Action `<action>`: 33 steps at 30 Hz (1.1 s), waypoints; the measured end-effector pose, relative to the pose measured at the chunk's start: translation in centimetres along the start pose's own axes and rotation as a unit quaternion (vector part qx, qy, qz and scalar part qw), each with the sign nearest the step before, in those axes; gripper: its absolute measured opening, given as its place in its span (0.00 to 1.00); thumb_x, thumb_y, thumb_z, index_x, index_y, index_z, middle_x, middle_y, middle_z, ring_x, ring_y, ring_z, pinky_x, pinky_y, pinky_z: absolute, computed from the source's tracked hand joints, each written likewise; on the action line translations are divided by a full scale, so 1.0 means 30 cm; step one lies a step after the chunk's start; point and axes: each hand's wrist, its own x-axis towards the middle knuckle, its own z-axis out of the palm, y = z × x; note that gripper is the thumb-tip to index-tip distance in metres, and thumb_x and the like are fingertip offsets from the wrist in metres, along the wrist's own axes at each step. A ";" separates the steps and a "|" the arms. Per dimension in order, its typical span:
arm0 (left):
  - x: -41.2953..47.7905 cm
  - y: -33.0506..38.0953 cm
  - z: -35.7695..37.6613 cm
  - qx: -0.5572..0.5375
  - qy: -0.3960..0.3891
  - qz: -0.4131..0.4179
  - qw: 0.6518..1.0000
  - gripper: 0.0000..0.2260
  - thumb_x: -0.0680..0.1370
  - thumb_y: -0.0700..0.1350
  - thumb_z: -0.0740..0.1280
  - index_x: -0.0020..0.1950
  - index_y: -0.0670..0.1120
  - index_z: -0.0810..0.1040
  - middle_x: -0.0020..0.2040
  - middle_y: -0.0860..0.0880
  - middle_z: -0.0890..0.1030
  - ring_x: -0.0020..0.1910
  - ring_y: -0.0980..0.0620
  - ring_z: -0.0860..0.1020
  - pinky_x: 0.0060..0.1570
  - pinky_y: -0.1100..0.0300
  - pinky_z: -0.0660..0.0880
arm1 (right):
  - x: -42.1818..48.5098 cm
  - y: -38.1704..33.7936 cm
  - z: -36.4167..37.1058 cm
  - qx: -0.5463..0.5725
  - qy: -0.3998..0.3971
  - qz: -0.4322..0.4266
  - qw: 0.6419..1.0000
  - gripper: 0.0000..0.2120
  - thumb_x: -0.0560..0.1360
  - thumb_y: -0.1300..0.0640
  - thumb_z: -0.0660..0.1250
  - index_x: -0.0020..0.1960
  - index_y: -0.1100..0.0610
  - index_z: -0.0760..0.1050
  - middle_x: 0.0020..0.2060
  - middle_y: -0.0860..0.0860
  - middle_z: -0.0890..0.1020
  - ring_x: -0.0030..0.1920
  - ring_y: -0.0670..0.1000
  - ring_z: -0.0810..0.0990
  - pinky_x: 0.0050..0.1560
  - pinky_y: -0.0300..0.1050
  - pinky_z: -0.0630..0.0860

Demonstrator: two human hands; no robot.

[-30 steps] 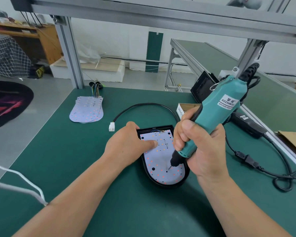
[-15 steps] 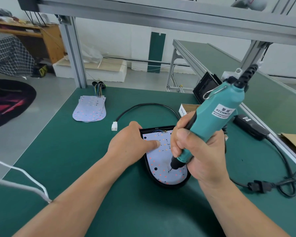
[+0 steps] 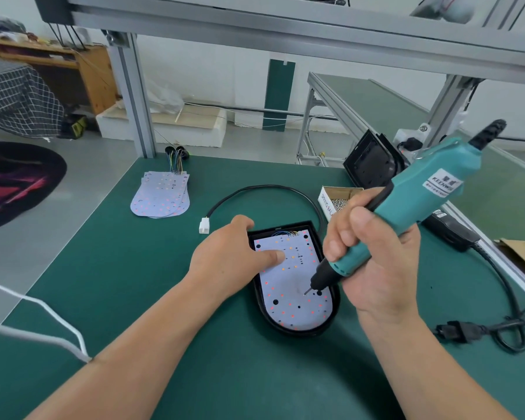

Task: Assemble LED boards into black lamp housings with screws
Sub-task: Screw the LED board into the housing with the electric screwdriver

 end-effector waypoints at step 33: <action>-0.134 0.078 0.029 0.014 -0.059 0.281 0.958 0.08 0.83 0.59 0.67 0.53 0.59 0.83 0.41 0.80 0.71 0.39 0.71 0.72 0.36 0.68 0.60 | 0.067 -0.002 -0.079 0.171 0.187 0.044 0.966 0.05 0.80 0.58 0.63 0.45 0.54 0.73 0.33 0.48 0.69 0.31 0.47 0.69 0.31 0.39 0.70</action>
